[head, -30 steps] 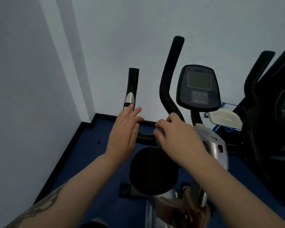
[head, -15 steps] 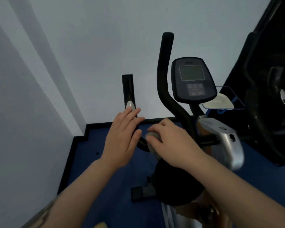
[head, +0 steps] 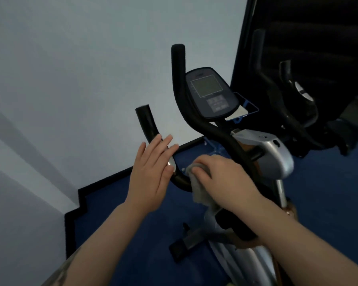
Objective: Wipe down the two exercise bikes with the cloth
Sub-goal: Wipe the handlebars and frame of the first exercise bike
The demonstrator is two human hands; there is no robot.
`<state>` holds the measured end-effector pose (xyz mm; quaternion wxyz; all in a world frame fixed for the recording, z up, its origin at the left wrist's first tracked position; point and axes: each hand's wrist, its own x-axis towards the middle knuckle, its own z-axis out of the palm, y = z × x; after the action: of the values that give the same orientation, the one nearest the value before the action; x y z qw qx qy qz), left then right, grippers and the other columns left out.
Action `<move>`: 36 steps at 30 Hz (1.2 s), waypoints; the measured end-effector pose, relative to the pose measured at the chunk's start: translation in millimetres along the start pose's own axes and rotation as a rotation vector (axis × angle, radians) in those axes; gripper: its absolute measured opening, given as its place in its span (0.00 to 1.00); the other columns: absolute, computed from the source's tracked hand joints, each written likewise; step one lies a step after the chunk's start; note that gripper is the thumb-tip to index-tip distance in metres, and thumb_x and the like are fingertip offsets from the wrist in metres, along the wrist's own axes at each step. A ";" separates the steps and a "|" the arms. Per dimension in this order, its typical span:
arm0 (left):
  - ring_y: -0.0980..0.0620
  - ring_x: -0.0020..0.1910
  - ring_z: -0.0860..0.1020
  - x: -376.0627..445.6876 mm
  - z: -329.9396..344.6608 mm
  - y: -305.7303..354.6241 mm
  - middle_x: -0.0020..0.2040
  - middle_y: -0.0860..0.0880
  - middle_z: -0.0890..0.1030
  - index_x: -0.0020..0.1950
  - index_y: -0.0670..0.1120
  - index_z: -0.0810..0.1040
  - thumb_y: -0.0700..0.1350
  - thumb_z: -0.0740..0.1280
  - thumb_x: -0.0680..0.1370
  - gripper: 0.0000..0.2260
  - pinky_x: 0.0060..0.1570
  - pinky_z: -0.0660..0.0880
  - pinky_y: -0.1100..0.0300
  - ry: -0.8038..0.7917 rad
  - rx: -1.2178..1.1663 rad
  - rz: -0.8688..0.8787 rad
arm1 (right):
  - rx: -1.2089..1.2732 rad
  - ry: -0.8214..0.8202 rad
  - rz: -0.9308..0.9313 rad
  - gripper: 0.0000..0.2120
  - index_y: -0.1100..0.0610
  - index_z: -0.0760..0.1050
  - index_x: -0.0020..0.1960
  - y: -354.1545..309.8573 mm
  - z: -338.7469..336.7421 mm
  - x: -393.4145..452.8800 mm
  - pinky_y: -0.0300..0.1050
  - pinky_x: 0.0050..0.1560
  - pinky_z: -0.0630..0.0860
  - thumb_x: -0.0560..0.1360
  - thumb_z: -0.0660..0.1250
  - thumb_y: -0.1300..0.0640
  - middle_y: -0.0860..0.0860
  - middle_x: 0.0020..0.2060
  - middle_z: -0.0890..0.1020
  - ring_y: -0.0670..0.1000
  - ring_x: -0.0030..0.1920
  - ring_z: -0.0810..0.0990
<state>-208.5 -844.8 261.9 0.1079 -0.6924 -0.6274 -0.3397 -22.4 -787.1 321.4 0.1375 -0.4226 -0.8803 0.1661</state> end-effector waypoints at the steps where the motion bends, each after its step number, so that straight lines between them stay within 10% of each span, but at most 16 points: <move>1: 0.49 0.78 0.57 1.1 -2.7 -4.3 0.77 0.49 0.64 0.73 0.46 0.68 0.48 0.48 0.85 0.20 0.76 0.51 0.45 -0.012 0.006 0.014 | 0.047 0.017 0.057 0.12 0.44 0.74 0.60 4.4 -3.1 -3.1 0.45 0.47 0.70 0.81 0.56 0.44 0.46 0.53 0.78 0.50 0.53 0.77; 9: 0.49 0.78 0.55 9.3 -11.9 -11.4 0.74 0.49 0.67 0.69 0.45 0.73 0.46 0.49 0.84 0.18 0.72 0.60 0.40 -0.057 -0.141 0.010 | -0.034 0.077 0.120 0.14 0.51 0.70 0.60 -39.0 19.3 -4.8 0.49 0.46 0.72 0.83 0.51 0.48 0.51 0.53 0.78 0.55 0.51 0.78; 15: 0.53 0.78 0.53 8.3 -8.5 -2.6 0.72 0.52 0.68 0.65 0.46 0.74 0.48 0.49 0.84 0.18 0.75 0.58 0.49 0.007 -0.256 -0.066 | 0.051 0.080 0.297 0.14 0.38 0.75 0.63 0.3 -11.2 -8.5 0.50 0.55 0.76 0.82 0.56 0.44 0.45 0.58 0.80 0.51 0.56 0.79; 19: 0.54 0.78 0.51 8.3 3.0 14.6 0.71 0.55 0.66 0.60 0.44 0.75 0.47 0.48 0.82 0.18 0.75 0.54 0.57 0.099 -0.333 -0.176 | -0.267 0.165 0.073 0.15 0.42 0.74 0.65 -29.2 22.3 -13.7 0.42 0.52 0.72 0.82 0.54 0.45 0.45 0.61 0.75 0.50 0.56 0.76; 36: 0.54 0.78 0.51 11.2 12.4 25.4 0.71 0.49 0.69 0.56 0.44 0.76 0.43 0.50 0.82 0.15 0.75 0.50 0.63 0.194 -0.333 -0.250 | 0.052 0.076 0.216 0.10 0.41 0.79 0.56 25.5 -27.9 -4.9 0.42 0.53 0.72 0.75 0.69 0.49 0.44 0.53 0.76 0.48 0.55 0.76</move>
<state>-180.7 -833.6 266.5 0.0090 -0.5816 -0.6302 -0.5143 9.0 -771.1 335.8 0.1632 -0.5174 -0.8191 0.1865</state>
